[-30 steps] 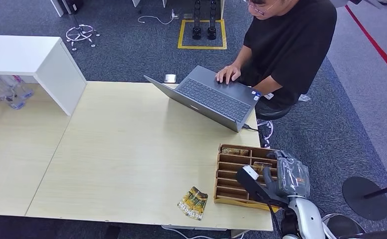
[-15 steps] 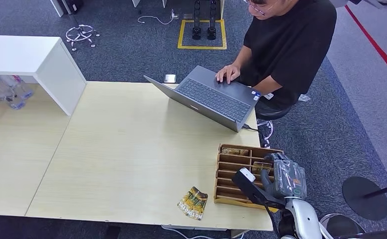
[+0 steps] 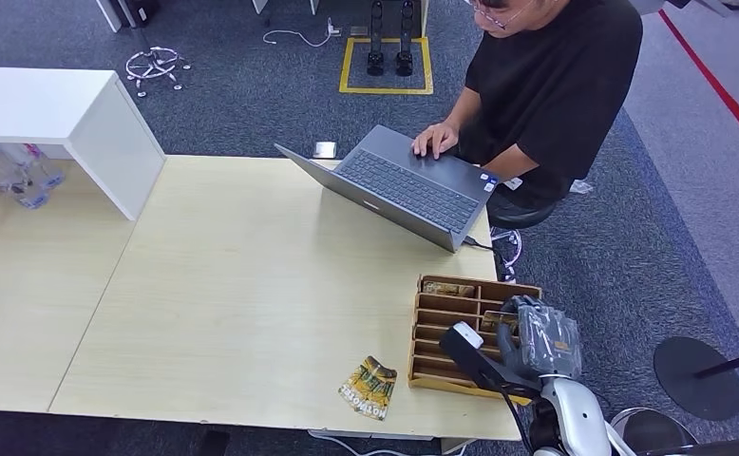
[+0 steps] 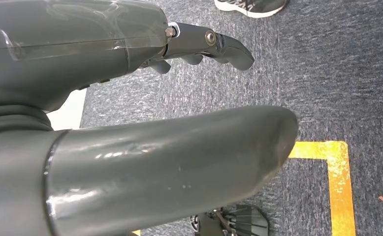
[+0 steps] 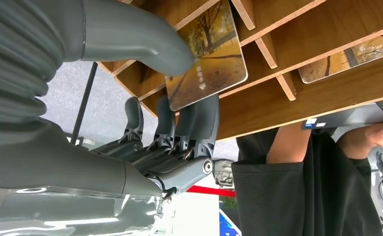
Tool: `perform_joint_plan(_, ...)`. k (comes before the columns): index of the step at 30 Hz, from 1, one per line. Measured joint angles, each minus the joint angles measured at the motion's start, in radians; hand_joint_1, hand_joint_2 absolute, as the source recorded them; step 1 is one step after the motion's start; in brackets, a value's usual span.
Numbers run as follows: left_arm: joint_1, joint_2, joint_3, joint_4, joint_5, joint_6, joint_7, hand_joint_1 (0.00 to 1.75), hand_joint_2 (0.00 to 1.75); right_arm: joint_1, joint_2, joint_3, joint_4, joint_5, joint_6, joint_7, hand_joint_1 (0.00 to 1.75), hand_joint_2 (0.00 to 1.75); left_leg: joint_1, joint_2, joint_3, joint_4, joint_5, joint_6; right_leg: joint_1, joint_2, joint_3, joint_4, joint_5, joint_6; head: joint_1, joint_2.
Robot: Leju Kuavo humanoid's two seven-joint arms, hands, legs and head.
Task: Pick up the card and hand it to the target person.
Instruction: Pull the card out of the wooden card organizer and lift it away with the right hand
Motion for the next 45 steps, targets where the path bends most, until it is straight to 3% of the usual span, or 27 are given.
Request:
perform_joint_plan(10, 0.000, 0.000, 0.000, 0.000, 0.000, -0.001, 0.014, 0.00, 0.00, -0.020, 0.001, 0.019, 0.006, 0.028, 0.049, -0.001, 1.17, 1.75, 0.000, 0.000, 0.000, 0.000, 0.000, 0.000, 0.000, 0.000, 0.000, 0.000, 0.000, 0.000, 0.000, 0.000)
perform_joint_plan(27, 0.000, 0.000, 0.000, 0.000, 0.000, 0.004, 0.019, 0.00, 0.00, -0.046, 0.002, 0.042, 0.014, 0.038, 0.066, -0.019, 1.53, 1.75, 0.000, 0.000, 0.001, 0.000, 0.000, 0.000, 0.000, 0.000, 0.000, 0.000, 0.000, 0.000, 0.000, 0.000)
perform_joint_plan(45, 0.000, 0.000, 0.000, 0.000, 0.024, 0.010, 0.030, 0.00, 0.00, -0.054, -0.013, 0.031, -0.081, 0.165, 0.093, 0.001, 1.68, 1.75, 0.000, 0.000, 0.002, 0.000, 0.000, 0.000, 0.000, 0.000, 0.000, 0.000, 0.000, 0.000, 0.000, 0.000)
